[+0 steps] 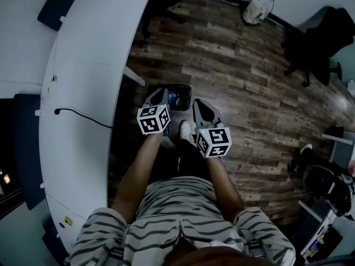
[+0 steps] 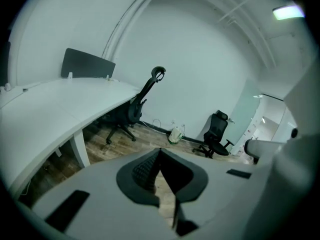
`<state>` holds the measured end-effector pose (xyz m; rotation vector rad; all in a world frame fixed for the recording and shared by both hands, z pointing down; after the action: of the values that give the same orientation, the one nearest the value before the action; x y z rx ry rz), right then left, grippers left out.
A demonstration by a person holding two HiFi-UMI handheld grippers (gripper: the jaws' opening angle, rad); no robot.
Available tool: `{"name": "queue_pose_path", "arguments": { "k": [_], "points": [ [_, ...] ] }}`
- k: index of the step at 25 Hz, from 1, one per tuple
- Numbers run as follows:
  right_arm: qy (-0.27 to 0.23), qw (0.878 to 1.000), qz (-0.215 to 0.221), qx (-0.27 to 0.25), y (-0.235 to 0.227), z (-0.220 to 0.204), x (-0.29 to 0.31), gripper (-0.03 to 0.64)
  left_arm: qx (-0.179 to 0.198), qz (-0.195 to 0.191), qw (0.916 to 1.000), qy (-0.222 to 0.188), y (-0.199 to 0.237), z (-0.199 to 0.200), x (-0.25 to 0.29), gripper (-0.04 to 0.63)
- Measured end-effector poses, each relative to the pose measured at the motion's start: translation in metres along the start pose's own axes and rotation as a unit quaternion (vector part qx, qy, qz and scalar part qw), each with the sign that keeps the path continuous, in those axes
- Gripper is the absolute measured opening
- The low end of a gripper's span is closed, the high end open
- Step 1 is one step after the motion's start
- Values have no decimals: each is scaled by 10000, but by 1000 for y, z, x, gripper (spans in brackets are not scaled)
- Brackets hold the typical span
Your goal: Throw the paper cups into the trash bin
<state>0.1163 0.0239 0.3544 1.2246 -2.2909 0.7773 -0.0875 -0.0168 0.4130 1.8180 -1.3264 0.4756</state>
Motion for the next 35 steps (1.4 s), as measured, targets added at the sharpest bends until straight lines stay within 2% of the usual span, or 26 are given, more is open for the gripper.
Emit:
{"name": "queue_pose_path", "arguments": {
  "k": [12,20,27,35],
  "points": [
    [-374,9986,233,-294,30,36,-18,17,119,-64,9974,-709,-18,29,-65,23],
    [-554,9966,375,-472,50,52,-32,17,293,-66,9958,-860,-22,25,-106,23],
    [-730,9948,466,-530,58,66,-41,17,739,-60,9914,-1080,-30,27,-138,23],
    [-892,9927,460,-662,63,77,-48,17,905,-136,9858,-1405,-36,37,-161,23]
  ]
}}
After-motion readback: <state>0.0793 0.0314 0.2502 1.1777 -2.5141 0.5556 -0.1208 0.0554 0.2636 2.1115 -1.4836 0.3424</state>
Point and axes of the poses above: the fingertips, and each gripper's own axes: x forward along the fingers, y to its left, z out of its top, the point moved 10 cm from there along -x, backward along the fingers, and after that the axes turned 15 degrees about y, right-handed, at the moved point
